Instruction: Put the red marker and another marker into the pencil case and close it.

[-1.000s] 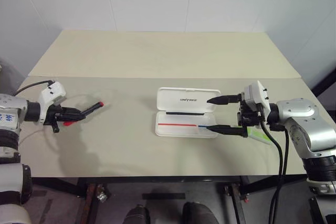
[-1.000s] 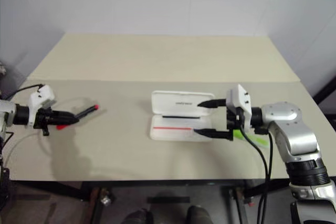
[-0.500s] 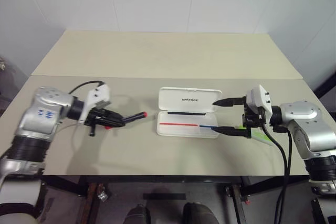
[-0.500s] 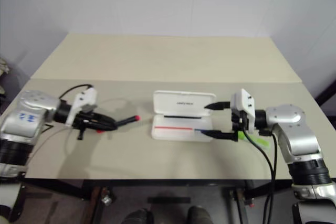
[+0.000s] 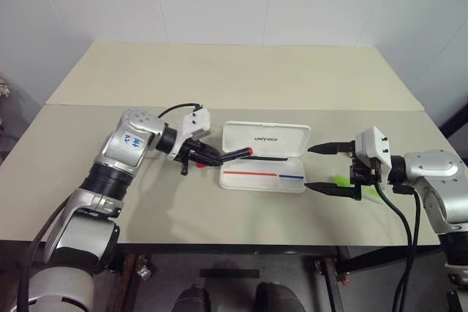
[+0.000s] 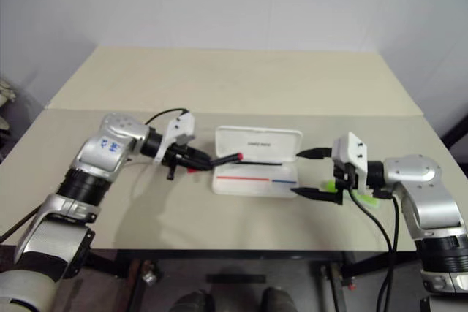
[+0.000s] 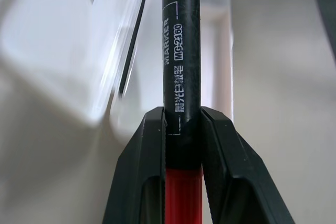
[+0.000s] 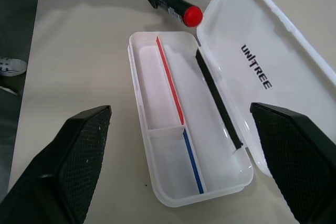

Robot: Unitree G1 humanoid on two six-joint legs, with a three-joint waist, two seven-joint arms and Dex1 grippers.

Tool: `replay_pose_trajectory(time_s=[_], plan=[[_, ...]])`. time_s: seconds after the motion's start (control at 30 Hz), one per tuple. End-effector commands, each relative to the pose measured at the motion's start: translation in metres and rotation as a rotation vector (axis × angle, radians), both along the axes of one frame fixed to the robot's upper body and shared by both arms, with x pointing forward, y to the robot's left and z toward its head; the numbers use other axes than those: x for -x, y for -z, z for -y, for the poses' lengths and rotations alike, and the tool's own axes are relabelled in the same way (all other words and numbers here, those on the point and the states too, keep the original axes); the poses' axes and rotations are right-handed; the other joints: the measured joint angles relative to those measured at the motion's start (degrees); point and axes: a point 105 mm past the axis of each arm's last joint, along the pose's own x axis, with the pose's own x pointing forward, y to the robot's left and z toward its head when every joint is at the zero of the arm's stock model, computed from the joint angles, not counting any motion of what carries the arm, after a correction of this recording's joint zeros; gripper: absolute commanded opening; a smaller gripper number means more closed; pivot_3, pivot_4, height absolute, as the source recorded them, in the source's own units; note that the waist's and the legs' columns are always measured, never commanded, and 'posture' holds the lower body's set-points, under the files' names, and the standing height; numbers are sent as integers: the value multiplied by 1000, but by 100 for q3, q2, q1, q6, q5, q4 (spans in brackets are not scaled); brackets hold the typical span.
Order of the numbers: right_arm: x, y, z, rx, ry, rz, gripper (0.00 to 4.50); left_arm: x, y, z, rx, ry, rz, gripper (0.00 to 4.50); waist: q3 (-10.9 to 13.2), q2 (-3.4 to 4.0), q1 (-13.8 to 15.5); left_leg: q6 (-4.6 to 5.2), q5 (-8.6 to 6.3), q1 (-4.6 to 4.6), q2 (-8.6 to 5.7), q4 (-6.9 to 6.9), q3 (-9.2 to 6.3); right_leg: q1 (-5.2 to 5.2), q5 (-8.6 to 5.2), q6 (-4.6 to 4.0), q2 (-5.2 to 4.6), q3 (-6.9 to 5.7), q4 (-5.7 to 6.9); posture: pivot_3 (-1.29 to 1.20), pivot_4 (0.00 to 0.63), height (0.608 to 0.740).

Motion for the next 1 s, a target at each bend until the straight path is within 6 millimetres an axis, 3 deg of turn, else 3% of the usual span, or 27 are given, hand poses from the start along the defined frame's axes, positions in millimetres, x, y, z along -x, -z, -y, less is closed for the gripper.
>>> replay_pose_trajectory(time_s=[0.03,0.3,0.67,1.0], plan=[[5,-13,-1,-22,3,56,4500,-3,-10,22,5,35,46,552,0,0,3,0,0,0,-1,1,-1,2,1,1,0,0,0,0,150,740],[8,-12,-1,-31,17,52,4500,-6,-6,48,-19,68,82,552,1,0,3,0,0,0,-2,2,-3,3,2,4,1,0,-3,0,150,740],[14,-13,-2,-48,38,56,4500,-23,13,51,-167,61,207,552,1,0,10,2,-1,0,-2,1,-11,4,3,6,0,0,-9,0,150,740],[17,-12,-5,-66,55,60,4500,-27,17,64,-164,70,227,552,1,-1,29,4,-2,-4,-3,1,-13,5,5,8,0,-2,-20,0,150,740]])
